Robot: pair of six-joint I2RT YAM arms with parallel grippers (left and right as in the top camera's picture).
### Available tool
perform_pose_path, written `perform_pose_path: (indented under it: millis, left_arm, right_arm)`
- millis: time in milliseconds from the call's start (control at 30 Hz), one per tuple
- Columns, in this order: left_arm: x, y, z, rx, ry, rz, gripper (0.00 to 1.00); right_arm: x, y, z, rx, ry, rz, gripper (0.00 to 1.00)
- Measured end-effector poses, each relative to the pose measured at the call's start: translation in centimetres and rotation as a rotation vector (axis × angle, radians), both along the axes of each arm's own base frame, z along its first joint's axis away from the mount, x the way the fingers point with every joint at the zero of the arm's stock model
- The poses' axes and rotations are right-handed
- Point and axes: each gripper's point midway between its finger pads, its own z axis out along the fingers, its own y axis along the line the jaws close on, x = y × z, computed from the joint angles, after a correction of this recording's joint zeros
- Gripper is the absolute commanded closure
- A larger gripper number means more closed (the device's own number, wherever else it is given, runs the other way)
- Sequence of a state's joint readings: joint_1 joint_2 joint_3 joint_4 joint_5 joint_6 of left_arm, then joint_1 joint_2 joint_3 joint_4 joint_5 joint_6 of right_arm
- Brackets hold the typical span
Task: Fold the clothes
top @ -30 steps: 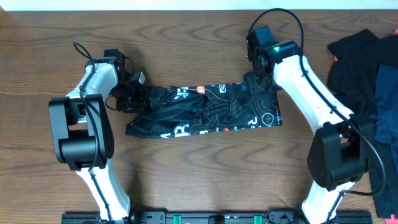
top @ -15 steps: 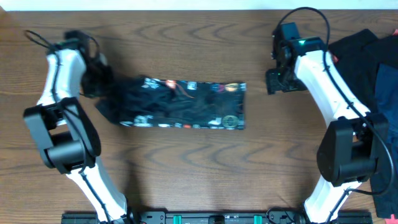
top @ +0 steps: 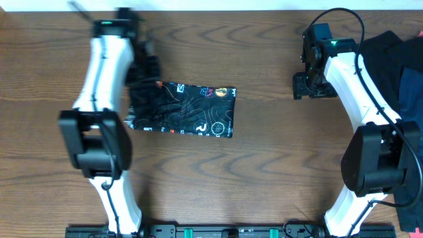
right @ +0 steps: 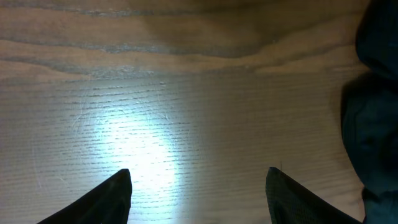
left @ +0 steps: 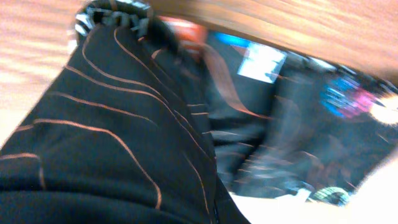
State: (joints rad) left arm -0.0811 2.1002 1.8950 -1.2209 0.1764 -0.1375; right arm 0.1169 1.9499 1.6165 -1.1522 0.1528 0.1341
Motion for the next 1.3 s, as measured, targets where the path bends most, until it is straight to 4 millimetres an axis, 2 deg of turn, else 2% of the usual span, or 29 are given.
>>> perform_pose_path:
  millis: [100,200,333,467,700,900,933,1033,1067,1133,1300]
  left_arm:
    - [-0.5,-5.7,0.1,-0.008,-0.023,-0.113,0.94]
    - [-1.0,-9.7,0.1,-0.015,-0.051,-0.203,0.94]
    - [-2.3,-13.2,0.1,0.001,-0.064,-0.289,0.93]
    - [-3.0,-14.3,0.0,0.012,-0.059,-0.309,0.93]
    - [-4.2,-14.6,-0.2,0.037,-0.026,-0.329,0.93]
    - [-5.2,-15.7,-0.3,0.045,-0.013,-0.363,0.93]
    - [-5.5,-16.0,-0.3,0.045,-0.012,-0.372,0.88]
    - [-6.2,-17.1,-0.4,0.039,-0.010,-0.405,0.57]
    - [-6.4,-17.5,-0.4,0.033,-0.009,-0.414,0.50]
    - [-7.0,-18.4,-0.3,0.014,-0.001,-0.427,0.46]
    - [-8.2,-19.5,-0.2,-0.033,0.027,-0.475,0.45]
  right_arm:
    - [-0.1,0.0,0.0,0.000,0.003,0.000,0.33]
    - [-0.1,0.0,0.0,-0.001,0.006,0.000,0.32]
    - [-0.3,0.0,0.0,-0.001,0.012,0.000,0.32]
    - [-0.4,0.0,0.0,-0.001,0.015,0.000,0.32]
    - [-0.4,0.0,0.0,-0.001,0.015,0.000,0.32]
    - [-0.4,0.0,0.0,0.000,0.016,0.001,0.32]
    - [-0.4,0.0,0.0,0.000,0.016,0.001,0.32]
    - [-0.4,0.0,0.0,0.000,0.016,0.001,0.32]
    - [-0.4,0.0,0.0,0.000,0.016,0.001,0.32]
    - [-0.4,0.0,0.0,0.001,0.016,0.001,0.32]
    - [-0.4,0.2,-0.1,0.013,0.016,0.002,0.30]
